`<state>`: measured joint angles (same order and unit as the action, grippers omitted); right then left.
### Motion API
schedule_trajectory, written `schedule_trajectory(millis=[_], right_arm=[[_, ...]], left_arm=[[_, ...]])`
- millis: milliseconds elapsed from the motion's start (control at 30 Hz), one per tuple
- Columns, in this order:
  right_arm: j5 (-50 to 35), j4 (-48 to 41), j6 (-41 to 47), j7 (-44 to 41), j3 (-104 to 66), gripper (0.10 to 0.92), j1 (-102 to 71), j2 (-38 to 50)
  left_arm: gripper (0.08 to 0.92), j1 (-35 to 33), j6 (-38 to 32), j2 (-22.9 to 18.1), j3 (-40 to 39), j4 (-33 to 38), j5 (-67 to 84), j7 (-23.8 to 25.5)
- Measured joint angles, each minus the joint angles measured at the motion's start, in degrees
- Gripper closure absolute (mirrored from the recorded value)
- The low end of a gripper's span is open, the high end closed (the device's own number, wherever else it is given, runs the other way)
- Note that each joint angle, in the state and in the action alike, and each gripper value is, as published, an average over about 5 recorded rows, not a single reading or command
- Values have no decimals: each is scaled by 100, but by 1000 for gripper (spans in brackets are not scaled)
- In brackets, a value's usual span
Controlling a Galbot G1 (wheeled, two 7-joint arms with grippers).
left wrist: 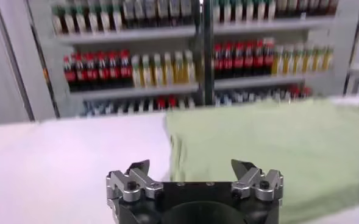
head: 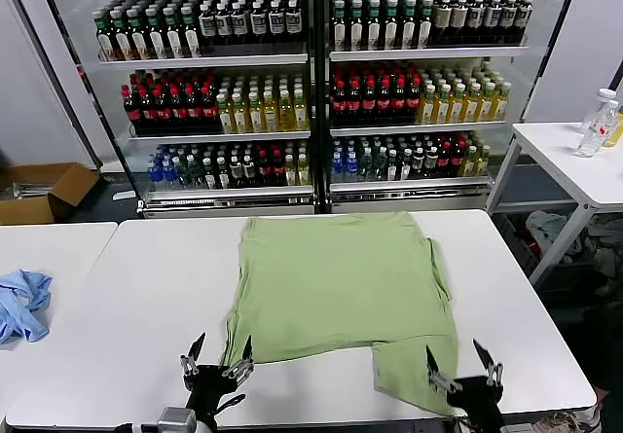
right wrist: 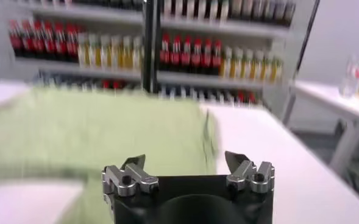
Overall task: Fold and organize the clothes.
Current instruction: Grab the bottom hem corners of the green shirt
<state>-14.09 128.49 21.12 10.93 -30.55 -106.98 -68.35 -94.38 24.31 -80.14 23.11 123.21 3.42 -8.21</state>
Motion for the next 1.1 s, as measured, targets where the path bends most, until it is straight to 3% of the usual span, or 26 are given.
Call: schedule_trajectory(millis=[100, 767, 933, 1100], right_arm=[[-19, -26, 72, -12, 30, 284, -13, -17], [-237, -143, 114, -297, 97, 864, 48, 54], [-467, -51, -15, -362, 41, 919, 161, 134], [-795, 129, -147, -350, -84, 919, 424, 281]], left_arm=[[222, 75, 141, 41, -13, -109, 42, -17], [796, 379, 681, 283, 59, -441, 743, 107], [905, 352, 657, 349, 142, -326, 945, 217], [915, 405, 518, 395, 243, -126, 1160, 363]])
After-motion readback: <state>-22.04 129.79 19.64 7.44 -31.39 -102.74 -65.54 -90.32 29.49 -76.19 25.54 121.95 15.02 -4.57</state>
